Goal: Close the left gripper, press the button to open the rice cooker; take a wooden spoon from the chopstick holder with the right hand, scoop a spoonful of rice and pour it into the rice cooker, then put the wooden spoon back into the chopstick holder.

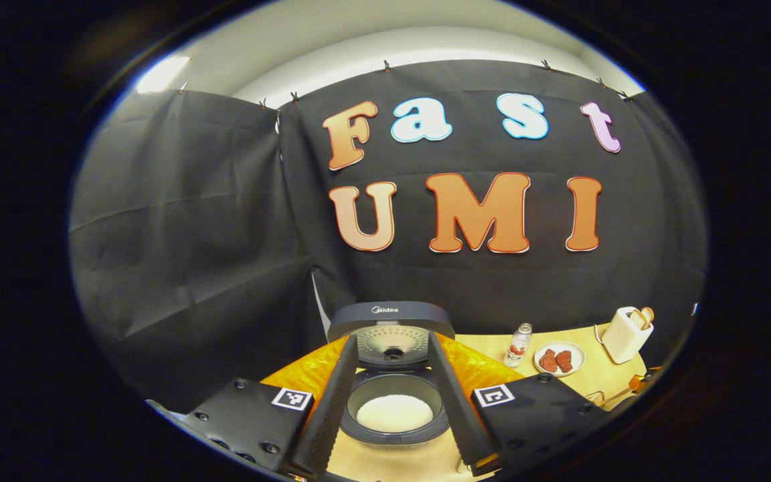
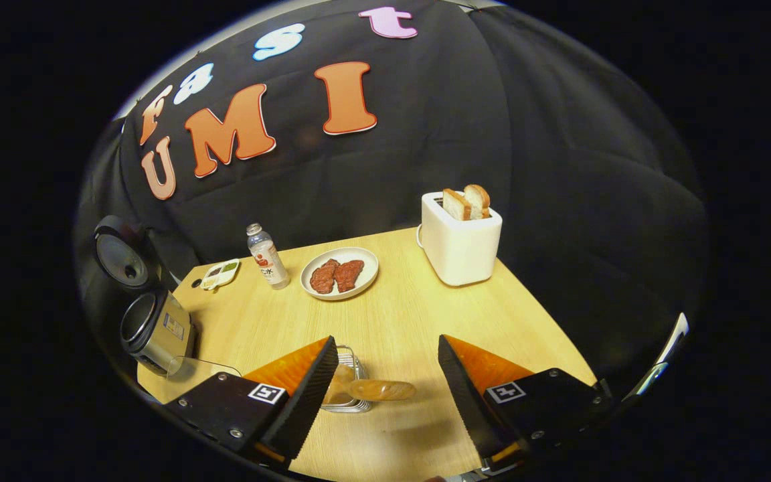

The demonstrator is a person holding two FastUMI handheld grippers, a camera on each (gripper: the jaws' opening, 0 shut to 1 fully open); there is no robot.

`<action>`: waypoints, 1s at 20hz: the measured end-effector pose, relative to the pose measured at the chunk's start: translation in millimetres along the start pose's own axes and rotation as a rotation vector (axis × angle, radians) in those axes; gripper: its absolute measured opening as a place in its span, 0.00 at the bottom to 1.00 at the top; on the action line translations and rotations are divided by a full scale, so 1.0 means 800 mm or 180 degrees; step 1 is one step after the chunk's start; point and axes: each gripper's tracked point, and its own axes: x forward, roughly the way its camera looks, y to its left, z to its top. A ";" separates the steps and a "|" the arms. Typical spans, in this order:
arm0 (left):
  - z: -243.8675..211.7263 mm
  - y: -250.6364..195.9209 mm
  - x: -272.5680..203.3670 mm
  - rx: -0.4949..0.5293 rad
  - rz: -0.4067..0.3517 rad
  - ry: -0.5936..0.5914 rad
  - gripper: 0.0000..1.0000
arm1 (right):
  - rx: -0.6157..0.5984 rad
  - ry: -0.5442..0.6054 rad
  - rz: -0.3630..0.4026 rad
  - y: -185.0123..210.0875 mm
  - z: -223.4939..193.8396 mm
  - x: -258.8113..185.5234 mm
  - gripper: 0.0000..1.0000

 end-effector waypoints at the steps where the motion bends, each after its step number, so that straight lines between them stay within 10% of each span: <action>1: -0.002 0.002 -0.015 -0.0027 0.0030 0.0005 0.74 | 0.0021 0.0048 0.0039 0.000 -0.009 0.006 0.93; 5: -0.004 0.001 -0.037 -0.0090 0.0134 0.0005 0.65 | 0.0265 0.0201 0.0232 0.003 -0.028 0.029 0.94; 10: -0.009 -0.004 -0.065 -0.0135 0.0231 0.0091 0.96 | 0.0693 0.0408 0.0455 0.024 -0.065 0.048 0.87; 20: -0.025 0.024 -0.088 -0.0191 0.0365 0.0099 0.91 | 0.0782 0.0235 0.0559 0.055 -0.049 0.073 0.28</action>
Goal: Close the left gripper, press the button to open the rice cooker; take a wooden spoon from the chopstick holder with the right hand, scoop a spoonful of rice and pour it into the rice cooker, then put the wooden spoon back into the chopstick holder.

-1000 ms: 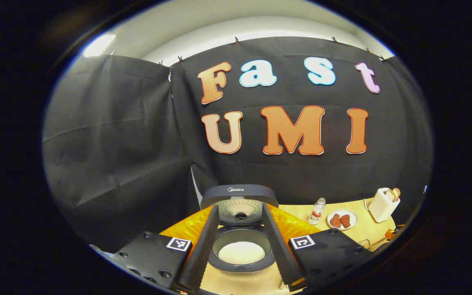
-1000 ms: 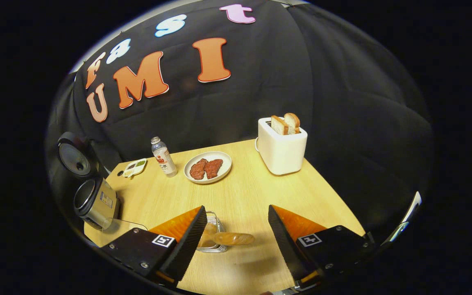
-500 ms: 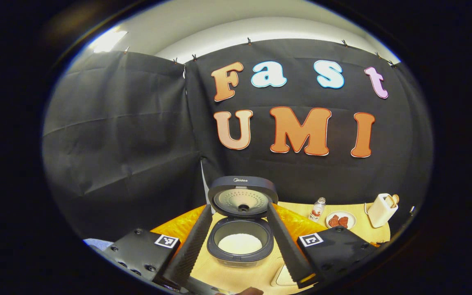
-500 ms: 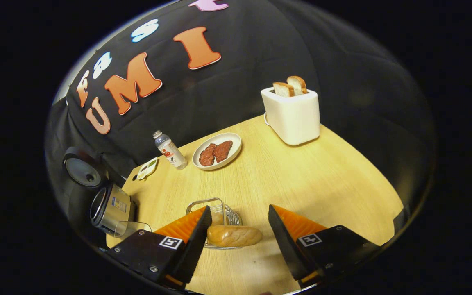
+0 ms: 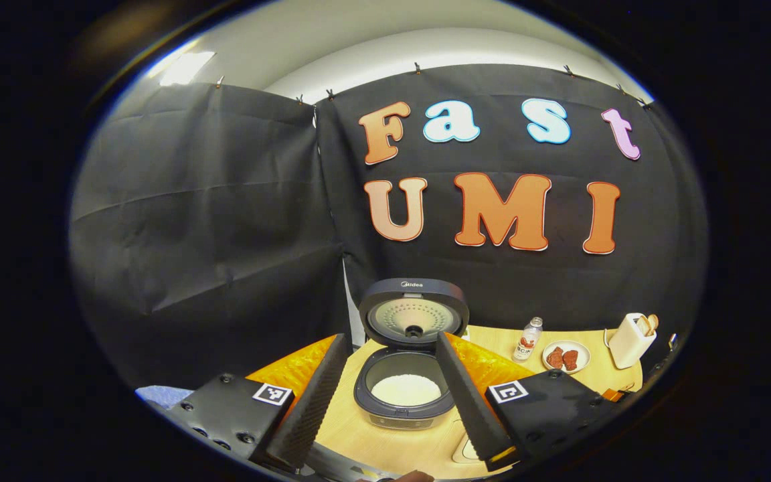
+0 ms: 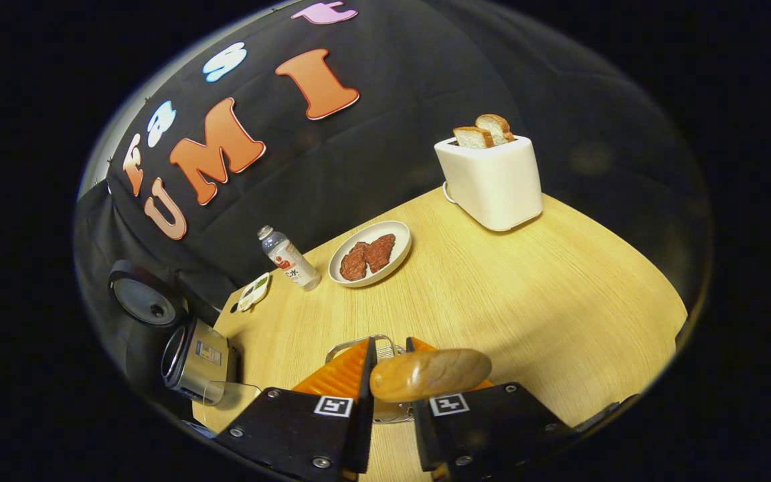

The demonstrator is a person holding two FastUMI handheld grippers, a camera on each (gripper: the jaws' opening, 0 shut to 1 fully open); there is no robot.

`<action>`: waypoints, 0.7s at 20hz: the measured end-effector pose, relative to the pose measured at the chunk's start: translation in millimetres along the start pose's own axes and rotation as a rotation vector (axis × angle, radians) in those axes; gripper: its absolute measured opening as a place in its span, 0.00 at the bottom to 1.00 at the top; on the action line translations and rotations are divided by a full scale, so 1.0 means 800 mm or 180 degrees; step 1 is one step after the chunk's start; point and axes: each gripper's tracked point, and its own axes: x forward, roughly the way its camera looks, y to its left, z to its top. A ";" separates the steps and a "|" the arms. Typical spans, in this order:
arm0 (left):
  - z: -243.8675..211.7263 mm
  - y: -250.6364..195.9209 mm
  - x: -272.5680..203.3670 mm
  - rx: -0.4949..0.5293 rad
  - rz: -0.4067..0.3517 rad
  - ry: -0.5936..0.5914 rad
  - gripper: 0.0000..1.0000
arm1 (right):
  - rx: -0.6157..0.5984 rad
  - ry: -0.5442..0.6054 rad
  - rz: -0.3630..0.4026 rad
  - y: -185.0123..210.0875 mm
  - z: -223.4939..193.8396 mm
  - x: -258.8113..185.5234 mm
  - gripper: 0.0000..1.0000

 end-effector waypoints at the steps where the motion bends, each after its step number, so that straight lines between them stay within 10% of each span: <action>1: -0.004 0.005 0.002 -0.0016 -0.0005 0.0004 0.91 | 0.0024 0.0008 0.0048 0.007 0.001 0.001 0.19; 14: 0.031 0.039 0.045 0.0286 -0.0163 -0.0481 0.96 | -0.0385 -0.0483 -0.0284 0.068 0.086 -0.066 0.17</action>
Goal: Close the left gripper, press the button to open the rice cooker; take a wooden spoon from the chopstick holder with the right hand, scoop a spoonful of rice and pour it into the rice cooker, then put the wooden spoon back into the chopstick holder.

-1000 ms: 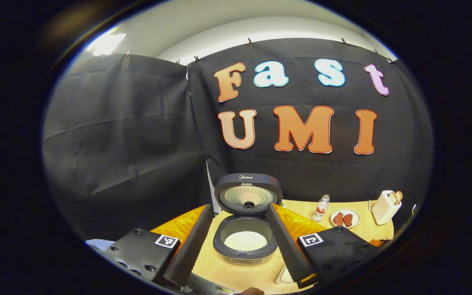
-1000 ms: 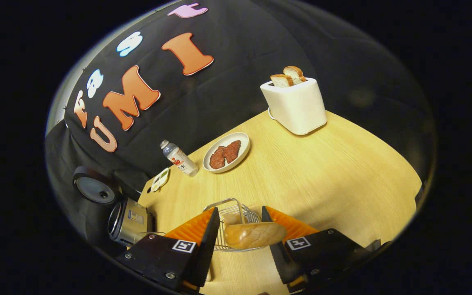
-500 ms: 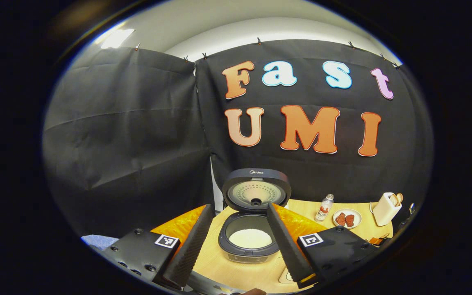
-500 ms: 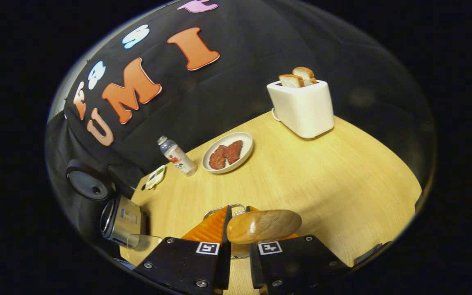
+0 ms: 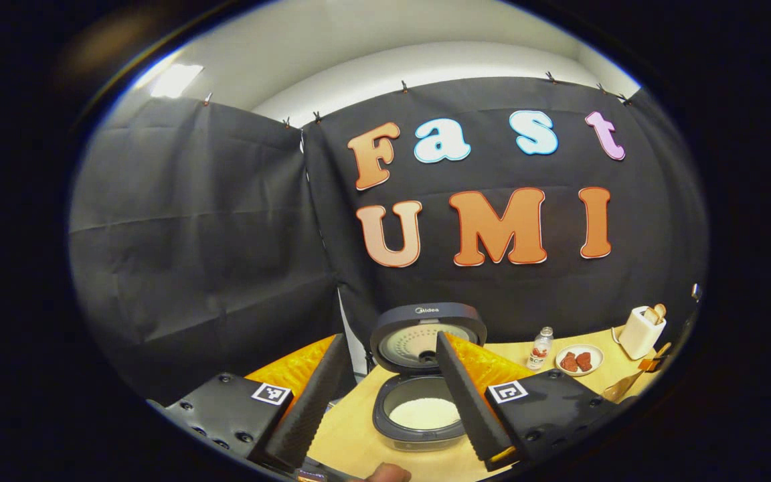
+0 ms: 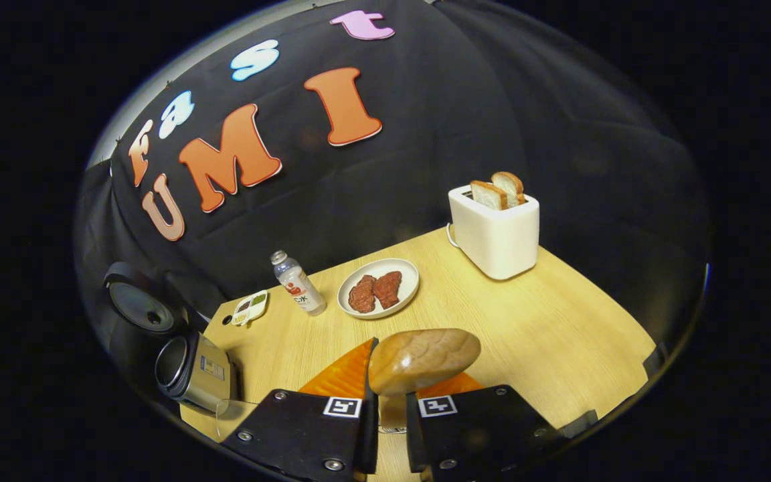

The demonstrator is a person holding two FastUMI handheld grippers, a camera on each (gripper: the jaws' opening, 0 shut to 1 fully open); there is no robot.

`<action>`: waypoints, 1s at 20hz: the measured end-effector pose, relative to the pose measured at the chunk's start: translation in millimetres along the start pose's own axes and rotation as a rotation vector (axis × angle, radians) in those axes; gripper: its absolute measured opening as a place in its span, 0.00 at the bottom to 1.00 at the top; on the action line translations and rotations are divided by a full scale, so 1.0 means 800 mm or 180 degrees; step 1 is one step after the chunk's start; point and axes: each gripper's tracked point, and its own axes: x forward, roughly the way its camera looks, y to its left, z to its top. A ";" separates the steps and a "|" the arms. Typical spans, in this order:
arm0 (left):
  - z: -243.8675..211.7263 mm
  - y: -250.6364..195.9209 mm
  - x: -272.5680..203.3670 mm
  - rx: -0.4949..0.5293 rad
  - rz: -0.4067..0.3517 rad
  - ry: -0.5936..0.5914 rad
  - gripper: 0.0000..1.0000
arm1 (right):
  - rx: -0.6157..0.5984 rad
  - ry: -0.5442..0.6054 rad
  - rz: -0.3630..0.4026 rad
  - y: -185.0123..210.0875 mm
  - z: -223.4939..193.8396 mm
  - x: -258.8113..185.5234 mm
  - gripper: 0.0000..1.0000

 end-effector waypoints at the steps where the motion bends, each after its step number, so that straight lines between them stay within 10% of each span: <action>1: -0.001 0.002 0.003 0.0026 0.0005 -0.0028 0.96 | -0.0017 -0.0024 0.0023 0.008 0.006 -0.008 0.11; 15: -0.035 0.026 0.027 0.0169 -0.0126 0.0036 1.00 | -0.0463 0.0309 0.0803 0.178 -0.048 -0.063 0.15; 20: -0.046 0.043 0.026 0.0223 -0.0084 0.0090 1.00 | -0.0967 0.0583 0.0727 0.185 -0.109 -0.044 0.15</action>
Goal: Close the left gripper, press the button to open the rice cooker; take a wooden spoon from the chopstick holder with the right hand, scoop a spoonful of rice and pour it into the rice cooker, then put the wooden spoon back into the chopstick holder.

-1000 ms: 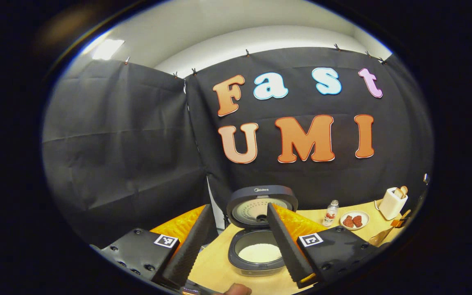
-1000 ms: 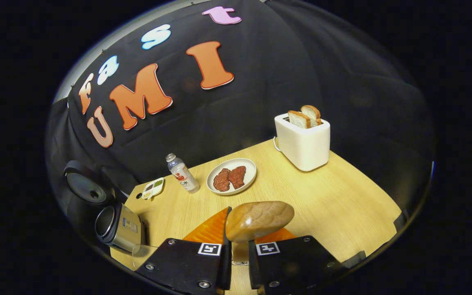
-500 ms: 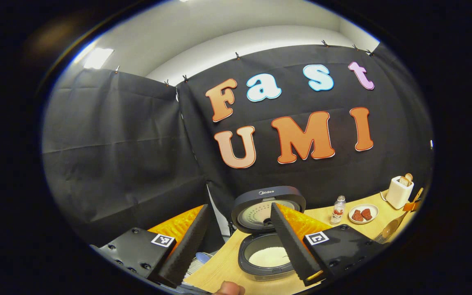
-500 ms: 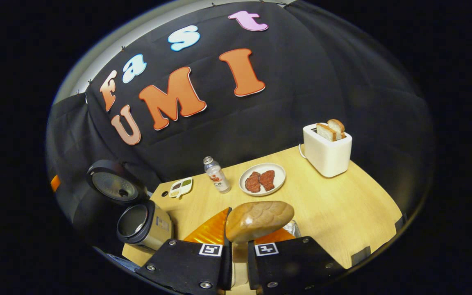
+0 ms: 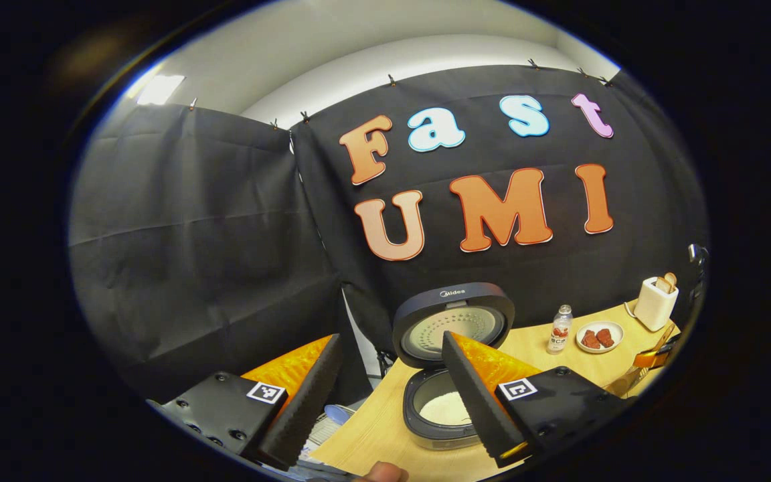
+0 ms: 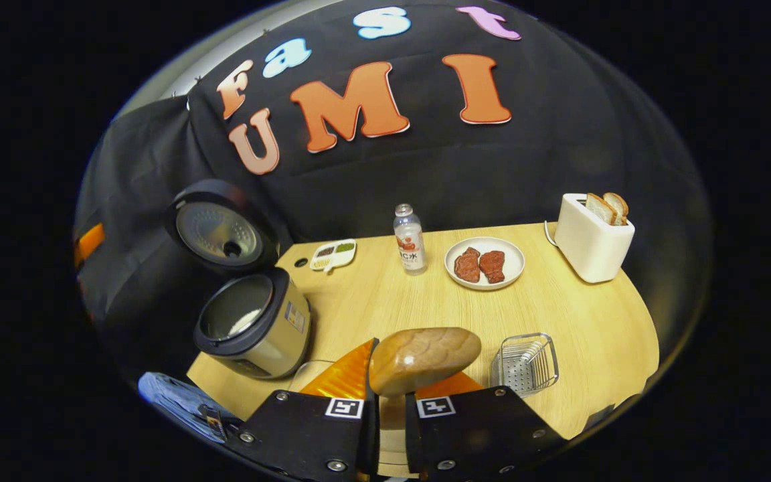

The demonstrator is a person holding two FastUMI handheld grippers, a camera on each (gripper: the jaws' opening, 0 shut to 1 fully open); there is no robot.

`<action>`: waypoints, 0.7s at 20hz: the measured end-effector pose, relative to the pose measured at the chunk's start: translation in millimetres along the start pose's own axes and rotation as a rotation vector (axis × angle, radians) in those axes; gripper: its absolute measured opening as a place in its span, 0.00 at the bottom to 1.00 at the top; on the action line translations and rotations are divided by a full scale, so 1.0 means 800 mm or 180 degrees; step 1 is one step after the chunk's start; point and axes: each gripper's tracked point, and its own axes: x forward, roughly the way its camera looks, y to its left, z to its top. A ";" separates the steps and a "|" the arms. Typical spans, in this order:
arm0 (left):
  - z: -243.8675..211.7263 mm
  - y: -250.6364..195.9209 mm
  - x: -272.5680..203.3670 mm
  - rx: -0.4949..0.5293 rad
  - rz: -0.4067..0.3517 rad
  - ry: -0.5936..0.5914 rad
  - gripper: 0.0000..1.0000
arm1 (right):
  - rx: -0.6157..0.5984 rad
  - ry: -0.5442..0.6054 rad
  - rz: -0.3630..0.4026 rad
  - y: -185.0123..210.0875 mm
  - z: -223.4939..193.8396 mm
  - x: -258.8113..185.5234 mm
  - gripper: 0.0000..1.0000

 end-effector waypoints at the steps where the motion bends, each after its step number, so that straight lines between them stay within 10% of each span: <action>1: -0.002 0.002 -0.001 0.0009 0.0013 0.0005 1.00 | -0.0049 0.0046 -0.0033 -0.001 -0.007 0.006 0.15; 14: -0.014 -0.007 0.012 0.0178 -0.0006 0.0125 1.00 | -0.1404 -0.0072 -0.0223 0.008 -0.071 0.054 0.13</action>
